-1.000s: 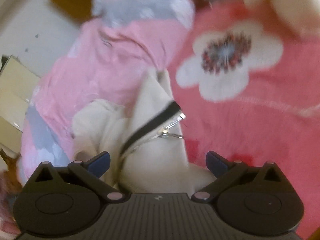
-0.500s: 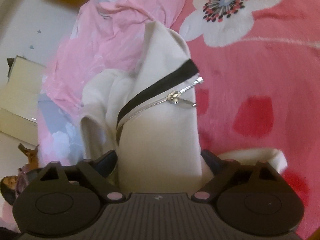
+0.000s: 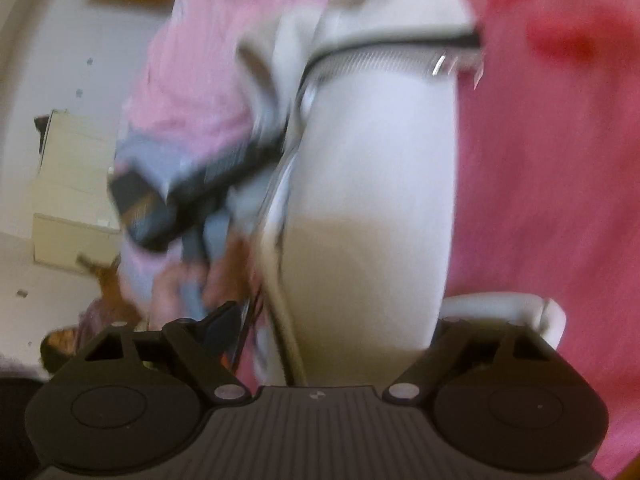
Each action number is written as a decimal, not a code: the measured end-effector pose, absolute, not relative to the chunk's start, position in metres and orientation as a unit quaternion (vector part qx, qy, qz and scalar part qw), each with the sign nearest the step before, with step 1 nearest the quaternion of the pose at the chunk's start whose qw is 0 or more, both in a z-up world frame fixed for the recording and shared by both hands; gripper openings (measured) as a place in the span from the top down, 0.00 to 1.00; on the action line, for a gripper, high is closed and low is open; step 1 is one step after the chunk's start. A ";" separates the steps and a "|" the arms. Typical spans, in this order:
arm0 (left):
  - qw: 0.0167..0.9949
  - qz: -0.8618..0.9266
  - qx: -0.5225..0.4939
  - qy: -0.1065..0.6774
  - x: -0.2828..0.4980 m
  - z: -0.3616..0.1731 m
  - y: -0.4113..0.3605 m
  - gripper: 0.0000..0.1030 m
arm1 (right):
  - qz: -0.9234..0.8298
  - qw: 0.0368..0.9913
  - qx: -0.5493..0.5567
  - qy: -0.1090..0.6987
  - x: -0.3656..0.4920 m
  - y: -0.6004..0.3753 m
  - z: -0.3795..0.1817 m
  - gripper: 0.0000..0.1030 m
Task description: Fold clothes
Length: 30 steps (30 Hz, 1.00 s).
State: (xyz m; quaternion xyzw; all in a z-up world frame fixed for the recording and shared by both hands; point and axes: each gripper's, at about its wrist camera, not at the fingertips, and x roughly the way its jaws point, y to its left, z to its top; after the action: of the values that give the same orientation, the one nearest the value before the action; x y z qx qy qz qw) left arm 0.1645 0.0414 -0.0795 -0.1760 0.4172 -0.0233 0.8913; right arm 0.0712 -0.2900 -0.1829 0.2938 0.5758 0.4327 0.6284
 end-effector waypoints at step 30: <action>0.878 -0.011 -0.220 0.426 0.121 -0.077 0.061 0.29 | 0.300 0.757 0.249 0.525 0.223 -0.317 -0.106 0.00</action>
State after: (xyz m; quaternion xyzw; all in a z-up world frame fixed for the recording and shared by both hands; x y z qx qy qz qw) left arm 0.1206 0.0614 -0.0773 -0.2195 0.4256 -0.0109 0.8778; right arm 0.2234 -0.3169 -0.1061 0.2486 0.5250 0.3004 0.7566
